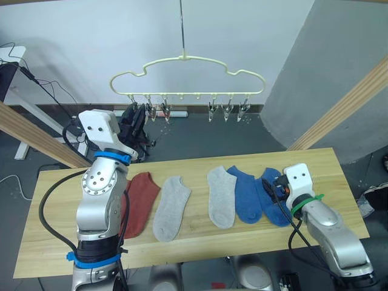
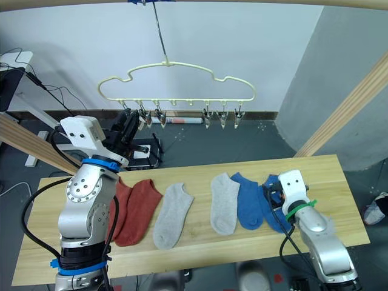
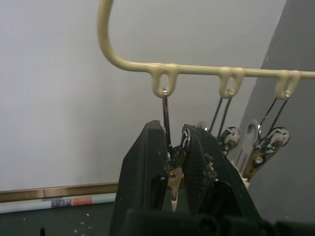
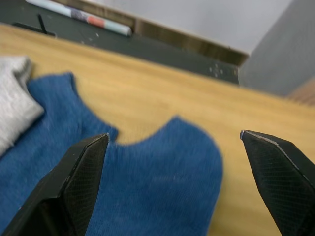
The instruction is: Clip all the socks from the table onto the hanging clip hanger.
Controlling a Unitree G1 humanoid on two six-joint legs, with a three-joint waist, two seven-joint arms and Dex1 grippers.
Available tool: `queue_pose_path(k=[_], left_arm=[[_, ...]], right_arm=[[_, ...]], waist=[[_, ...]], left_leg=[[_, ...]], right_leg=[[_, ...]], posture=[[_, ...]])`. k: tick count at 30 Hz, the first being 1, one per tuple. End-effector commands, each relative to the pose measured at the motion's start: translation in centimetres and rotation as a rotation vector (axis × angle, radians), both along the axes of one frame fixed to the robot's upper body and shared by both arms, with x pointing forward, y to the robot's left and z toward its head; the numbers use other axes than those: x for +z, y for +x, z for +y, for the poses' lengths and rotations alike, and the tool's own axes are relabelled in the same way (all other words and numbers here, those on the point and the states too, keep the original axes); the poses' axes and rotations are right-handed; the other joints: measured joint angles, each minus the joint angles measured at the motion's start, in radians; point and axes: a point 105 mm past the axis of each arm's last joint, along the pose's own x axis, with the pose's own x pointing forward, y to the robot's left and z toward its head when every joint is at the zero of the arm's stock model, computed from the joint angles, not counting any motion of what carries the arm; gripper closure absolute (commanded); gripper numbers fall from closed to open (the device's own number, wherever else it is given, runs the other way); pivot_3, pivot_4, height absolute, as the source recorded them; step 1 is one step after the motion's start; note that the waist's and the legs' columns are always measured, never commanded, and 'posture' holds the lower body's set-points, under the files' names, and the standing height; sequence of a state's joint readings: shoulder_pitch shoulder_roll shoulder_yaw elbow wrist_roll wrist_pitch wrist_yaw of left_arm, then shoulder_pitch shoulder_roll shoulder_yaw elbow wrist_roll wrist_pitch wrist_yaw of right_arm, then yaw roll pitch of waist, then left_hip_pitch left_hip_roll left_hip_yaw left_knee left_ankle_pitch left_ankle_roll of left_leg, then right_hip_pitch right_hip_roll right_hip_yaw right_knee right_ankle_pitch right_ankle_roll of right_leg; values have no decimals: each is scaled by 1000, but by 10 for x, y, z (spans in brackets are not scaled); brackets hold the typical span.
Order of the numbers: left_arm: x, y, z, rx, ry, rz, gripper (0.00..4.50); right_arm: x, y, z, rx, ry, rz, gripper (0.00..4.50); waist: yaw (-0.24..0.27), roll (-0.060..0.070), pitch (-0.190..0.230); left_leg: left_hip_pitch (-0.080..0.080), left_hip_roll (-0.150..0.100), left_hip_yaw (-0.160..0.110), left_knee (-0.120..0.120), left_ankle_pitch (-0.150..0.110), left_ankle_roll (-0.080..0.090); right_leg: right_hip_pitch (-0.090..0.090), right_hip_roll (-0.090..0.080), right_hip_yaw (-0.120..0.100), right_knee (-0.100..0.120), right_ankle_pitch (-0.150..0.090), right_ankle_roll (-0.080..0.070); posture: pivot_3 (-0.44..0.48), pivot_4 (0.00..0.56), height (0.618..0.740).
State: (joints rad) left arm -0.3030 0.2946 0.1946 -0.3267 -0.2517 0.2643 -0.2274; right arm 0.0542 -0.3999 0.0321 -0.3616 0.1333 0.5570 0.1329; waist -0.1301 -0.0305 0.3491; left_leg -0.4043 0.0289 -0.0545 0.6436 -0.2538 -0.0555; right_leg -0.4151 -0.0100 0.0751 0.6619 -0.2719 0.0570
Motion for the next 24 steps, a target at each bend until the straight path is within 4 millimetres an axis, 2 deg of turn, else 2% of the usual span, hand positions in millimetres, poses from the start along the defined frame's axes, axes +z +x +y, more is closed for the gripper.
queue_pose_path(k=[1,5,11,12,14,24], left_arm=[[11,-8,-2,-13,14,-41,4120],[10,-7,-2,-21,6,-31,4120],[13,-7,-7,-67,-23,-25,4120],[13,-7,-8,-85,-25,-20,4120],[13,-8,-10,-107,-28,-9,4120],[17,-15,-13,-202,-45,19,4120]], right_arm=[[-8,-5,-9,-96,7,19,0],[-26,-10,-4,-127,44,94,0],[-46,-10,-8,-199,114,170,0],[-49,-10,-10,-221,129,182,175],[-51,-9,-11,-233,145,198,569],[-58,-11,-8,-231,170,227,4190]], waist=[[0,0,1],[1,1,2],[1,1,2],[1,1,2],[1,1,2],[11,0,2]], left_leg=[[0,0,0,0,0,0],[-4,0,0,0,0,-1],[-5,0,0,0,1,-2],[-5,0,0,0,1,-2],[-5,0,0,0,1,-2],[-5,0,0,0,1,-2]], right_leg=[[0,0,0,0,0,0],[-5,0,0,1,0,0],[-6,0,0,1,1,-1],[-6,0,0,1,0,0],[-6,0,0,1,0,0],[-6,0,0,1,0,0]], posture=[[-201,384,737],[-202,384,737],[-198,383,737],[-198,383,737],[-195,384,737],[-191,381,737]])
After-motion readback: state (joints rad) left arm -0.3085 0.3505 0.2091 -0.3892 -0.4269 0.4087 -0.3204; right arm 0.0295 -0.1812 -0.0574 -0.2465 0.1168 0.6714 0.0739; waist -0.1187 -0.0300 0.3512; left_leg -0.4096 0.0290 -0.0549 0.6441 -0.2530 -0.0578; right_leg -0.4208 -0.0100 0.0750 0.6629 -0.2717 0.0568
